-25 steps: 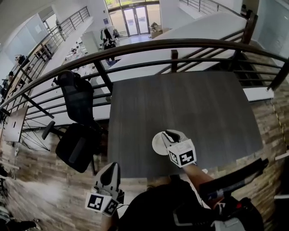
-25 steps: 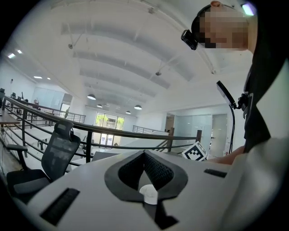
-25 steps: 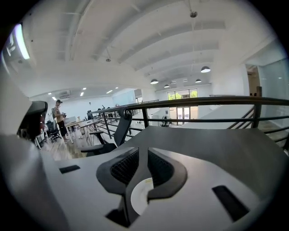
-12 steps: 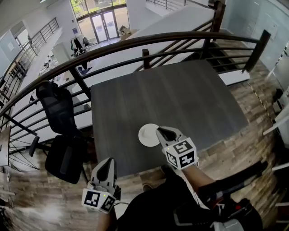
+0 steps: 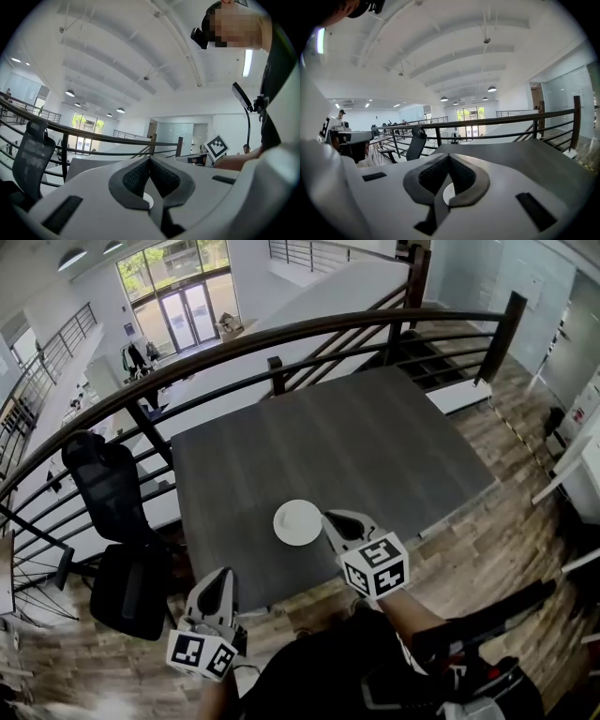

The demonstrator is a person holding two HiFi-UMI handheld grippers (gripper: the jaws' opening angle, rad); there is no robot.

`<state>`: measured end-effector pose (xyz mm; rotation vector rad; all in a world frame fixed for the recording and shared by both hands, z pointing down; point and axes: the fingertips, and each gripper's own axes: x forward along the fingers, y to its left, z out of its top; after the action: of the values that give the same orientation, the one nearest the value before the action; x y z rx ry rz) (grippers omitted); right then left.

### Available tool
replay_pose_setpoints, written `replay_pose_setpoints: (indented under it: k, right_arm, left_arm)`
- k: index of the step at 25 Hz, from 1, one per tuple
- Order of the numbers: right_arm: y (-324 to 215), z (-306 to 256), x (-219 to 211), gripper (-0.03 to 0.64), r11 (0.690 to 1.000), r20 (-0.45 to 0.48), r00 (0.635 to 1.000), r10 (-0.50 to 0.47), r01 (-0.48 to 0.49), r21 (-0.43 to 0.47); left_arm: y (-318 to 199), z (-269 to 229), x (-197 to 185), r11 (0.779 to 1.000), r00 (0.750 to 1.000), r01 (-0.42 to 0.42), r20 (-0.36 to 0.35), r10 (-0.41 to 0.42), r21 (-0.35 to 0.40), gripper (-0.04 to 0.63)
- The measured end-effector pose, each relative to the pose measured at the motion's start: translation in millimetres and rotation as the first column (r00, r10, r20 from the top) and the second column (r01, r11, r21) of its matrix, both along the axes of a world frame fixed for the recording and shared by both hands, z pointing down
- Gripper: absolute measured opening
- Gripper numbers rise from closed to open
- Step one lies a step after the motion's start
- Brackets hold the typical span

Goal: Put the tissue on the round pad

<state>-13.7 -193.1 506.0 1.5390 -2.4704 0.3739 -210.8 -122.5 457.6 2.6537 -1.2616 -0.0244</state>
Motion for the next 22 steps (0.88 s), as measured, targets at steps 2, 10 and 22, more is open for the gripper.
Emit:
replay_pose_setpoints:
  k: [2,10,22]
  right_arm:
    - [3,-6,7,0.003,1.000,0.006,1.000,-0.005,0.005,0.011]
    - [4,-22,44,0.003,0.998,0.014,0.998,-0.058,0.057,0.034]
    - [10,-24,98,0.002,0.996,0.018,0.996,-0.082,0.082,0.028]
  left_arm:
    - [-1,-5,6,1.000,1.000,0.014,0.004,-0.014,0.019,0.003]
    - [-3,-17,54,1.000,1.000,0.012,0.015,-0.013,0.021,0.003]
    - [5,-23,118,1.000,0.998,-0.013,0.056,0.013,0.013,0.003]
